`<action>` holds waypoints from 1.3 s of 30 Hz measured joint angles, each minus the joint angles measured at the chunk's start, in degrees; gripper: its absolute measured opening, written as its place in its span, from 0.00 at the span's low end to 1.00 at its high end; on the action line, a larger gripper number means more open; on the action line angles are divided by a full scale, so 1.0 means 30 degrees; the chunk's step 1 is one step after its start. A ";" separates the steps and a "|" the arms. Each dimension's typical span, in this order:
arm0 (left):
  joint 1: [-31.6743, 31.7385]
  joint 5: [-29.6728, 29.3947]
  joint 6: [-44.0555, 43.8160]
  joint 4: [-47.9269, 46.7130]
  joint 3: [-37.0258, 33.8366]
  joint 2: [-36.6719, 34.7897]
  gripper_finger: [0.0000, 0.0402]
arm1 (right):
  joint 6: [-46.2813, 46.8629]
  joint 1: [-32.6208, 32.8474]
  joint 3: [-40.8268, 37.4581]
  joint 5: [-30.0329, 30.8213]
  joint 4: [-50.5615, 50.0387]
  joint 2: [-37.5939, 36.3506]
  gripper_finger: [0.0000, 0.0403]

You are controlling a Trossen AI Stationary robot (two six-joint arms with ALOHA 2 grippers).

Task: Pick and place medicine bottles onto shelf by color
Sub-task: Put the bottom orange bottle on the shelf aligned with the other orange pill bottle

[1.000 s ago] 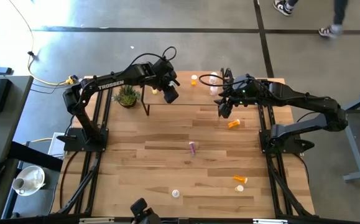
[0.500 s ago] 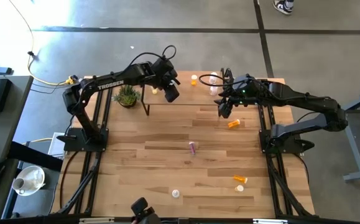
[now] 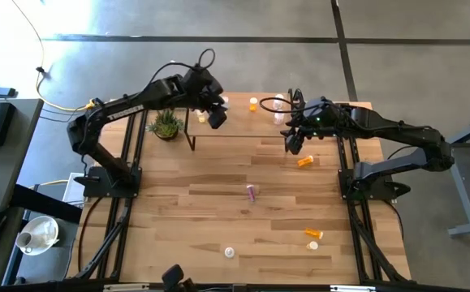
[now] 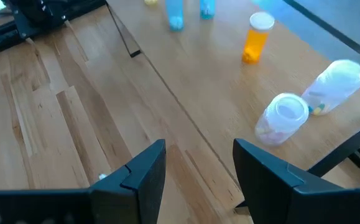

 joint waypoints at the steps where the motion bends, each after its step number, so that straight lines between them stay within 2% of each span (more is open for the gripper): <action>1: 0.0000 0.0438 0.0004 -0.0257 0.0007 -0.0268 0.46 | 0.0013 0.0000 0.0000 -0.0098 -0.0147 0.0000 0.44; 8: -0.0296 0.2464 0.1360 -0.2512 -0.0159 -0.2318 0.46 | 0.0855 0.0000 0.0007 -0.0587 -0.1948 0.0000 0.44; 13: -0.1208 0.2471 0.1341 -0.1599 -0.2531 -0.4446 0.46 | 0.1469 0.0236 0.0007 -0.1413 -0.3605 0.0000 0.44; 19: -0.2718 0.2501 0.0127 0.2086 -0.7128 -0.7046 0.46 | 0.2733 0.1720 0.0007 -0.1453 -0.4894 0.0000 0.44; 27: -0.5160 0.2450 -0.1100 0.6429 -1.1503 -0.9401 0.46 | 0.5735 0.5083 -0.0214 -0.0516 -0.6102 -0.0022 0.44; 33: -0.7564 0.2471 -0.2058 1.0425 -1.4806 -1.0035 0.46 | 0.8036 0.7986 -0.1828 -0.0792 -0.6402 -0.0015 0.44; 39: -0.9422 0.2436 -0.3371 1.2328 -1.6266 -1.0045 0.46 | 1.1908 1.0343 -0.3606 -0.0631 -0.6373 -0.0015 0.44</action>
